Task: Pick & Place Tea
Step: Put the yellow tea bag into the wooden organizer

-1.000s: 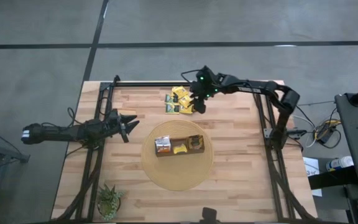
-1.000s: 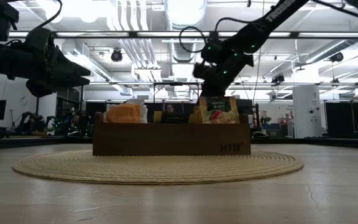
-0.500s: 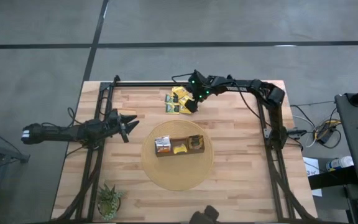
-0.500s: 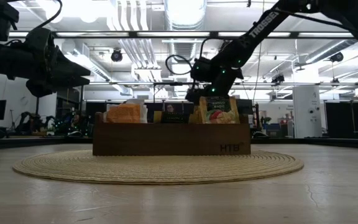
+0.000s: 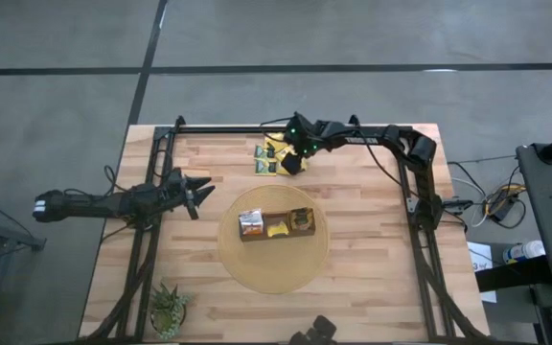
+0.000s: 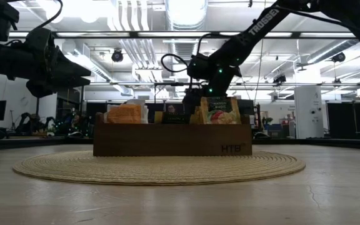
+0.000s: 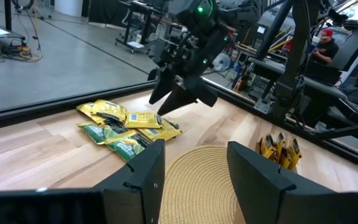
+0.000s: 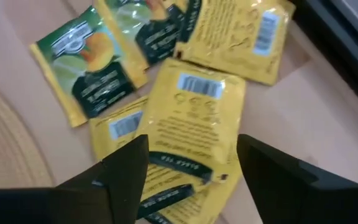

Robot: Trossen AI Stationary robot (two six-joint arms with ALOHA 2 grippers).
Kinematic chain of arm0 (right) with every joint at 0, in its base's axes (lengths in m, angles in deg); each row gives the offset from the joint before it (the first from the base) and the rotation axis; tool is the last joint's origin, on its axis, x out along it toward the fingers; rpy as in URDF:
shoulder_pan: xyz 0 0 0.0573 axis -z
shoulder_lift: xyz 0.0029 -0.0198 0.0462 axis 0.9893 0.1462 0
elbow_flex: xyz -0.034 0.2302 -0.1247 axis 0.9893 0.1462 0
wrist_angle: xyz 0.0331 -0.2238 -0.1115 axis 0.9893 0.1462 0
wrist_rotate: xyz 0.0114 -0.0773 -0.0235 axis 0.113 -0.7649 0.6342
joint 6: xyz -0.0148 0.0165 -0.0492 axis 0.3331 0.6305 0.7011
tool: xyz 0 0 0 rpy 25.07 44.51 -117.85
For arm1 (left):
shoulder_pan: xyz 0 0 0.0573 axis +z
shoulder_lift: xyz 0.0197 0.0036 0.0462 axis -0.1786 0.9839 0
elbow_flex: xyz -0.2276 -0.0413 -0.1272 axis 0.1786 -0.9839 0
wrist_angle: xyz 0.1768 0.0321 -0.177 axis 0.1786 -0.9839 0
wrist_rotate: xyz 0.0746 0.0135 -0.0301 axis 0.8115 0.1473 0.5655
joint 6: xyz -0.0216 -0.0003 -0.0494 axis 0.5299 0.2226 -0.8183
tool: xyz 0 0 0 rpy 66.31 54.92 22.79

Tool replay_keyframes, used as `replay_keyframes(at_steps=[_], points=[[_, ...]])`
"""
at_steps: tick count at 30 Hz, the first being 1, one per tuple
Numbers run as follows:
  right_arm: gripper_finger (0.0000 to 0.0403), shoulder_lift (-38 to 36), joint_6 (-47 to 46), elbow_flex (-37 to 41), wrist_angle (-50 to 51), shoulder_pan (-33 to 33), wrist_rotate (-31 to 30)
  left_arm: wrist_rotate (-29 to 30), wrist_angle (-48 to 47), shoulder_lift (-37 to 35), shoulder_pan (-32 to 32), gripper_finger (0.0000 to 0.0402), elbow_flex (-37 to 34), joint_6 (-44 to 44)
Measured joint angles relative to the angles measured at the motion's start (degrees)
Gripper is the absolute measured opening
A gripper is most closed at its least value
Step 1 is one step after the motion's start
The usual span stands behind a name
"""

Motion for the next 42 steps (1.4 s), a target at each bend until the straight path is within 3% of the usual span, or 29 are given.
replay_keyframes(at_steps=[4, 11, 15, 24, 33, 37, 42], points=[[0.0228, 0.00, 2.90, 0.00, 0.05, -0.13, 0.15, 0.02, 0.01, 0.03, 0.00, 0.0167, -0.02, 0.00], [0.0224, 0.00, 17.99, 0.00, -0.87, -2.38, 0.23, 0.02, 0.01, 0.03, 0.00, 0.0167, -0.02, 0.00], [0.0224, 0.00, 21.95, 0.00, -1.32, -3.43, -1.67, 0.02, 0.01, 0.03, 0.00, 0.0167, -0.02, 0.00], [0.0224, 0.32, 23.88, 0.11, -1.58, -3.93, -2.73, 0.02, 0.01, 0.03, 0.00, 0.0167, -0.02, 0.00], [0.0220, 5.56, 20.96, -0.06, -2.55, -4.13, -3.11, 0.01, 0.01, 0.03, 0.00, 0.0167, -0.02, 0.01], [0.0185, 6.25, 18.04, -0.15, -2.74, -4.14, -3.84, 0.02, 0.01, 0.03, 0.00, 0.0167, -0.02, 0.01], [0.0091, 5.05, 16.98, -0.14, -1.36, -4.13, -4.13, 0.01, 0.02, 0.03, 0.00, 0.0167, -0.02, 0.02]])
